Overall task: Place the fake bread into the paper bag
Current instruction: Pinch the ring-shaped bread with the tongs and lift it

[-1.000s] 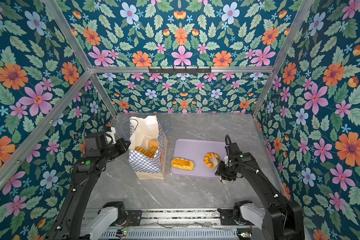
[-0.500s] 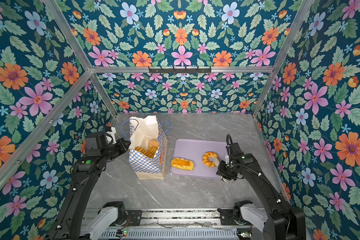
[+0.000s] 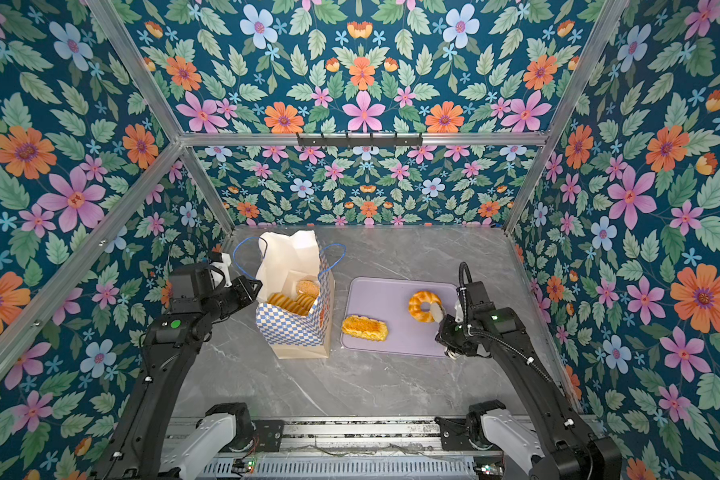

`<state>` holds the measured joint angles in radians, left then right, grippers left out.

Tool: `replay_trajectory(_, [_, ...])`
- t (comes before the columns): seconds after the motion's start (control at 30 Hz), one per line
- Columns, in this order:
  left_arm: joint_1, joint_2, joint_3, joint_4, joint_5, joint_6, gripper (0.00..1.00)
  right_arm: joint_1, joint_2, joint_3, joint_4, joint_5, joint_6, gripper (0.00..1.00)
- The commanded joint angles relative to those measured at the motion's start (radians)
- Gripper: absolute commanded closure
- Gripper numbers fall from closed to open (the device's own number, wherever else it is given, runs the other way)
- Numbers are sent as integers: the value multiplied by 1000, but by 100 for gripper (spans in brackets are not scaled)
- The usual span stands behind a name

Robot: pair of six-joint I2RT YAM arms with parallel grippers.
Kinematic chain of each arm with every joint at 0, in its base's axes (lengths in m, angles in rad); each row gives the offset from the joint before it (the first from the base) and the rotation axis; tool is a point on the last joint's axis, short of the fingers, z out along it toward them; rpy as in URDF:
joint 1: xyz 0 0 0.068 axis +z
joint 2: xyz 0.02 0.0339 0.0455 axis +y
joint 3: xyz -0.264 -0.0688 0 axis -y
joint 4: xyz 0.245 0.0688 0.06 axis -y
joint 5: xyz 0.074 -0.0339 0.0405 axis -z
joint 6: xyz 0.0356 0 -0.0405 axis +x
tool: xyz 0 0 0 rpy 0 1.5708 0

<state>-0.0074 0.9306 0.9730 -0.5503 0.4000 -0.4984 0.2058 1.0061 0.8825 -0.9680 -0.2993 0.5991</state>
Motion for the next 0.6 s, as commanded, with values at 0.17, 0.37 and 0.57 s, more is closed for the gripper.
replay_trajectory(0.17, [0,-6,14,-13,-7,-3,81,0,-17,69,-5,-24,23,74])
replay_trajectory(0.37, [0,-13,32,-30,-11,2,74,0,-30,124,-14,-46,35,74])
replay_trajectory(0.57, [0,-16,41,-43,-15,7,84,0,-31,161,-21,-55,36,73])
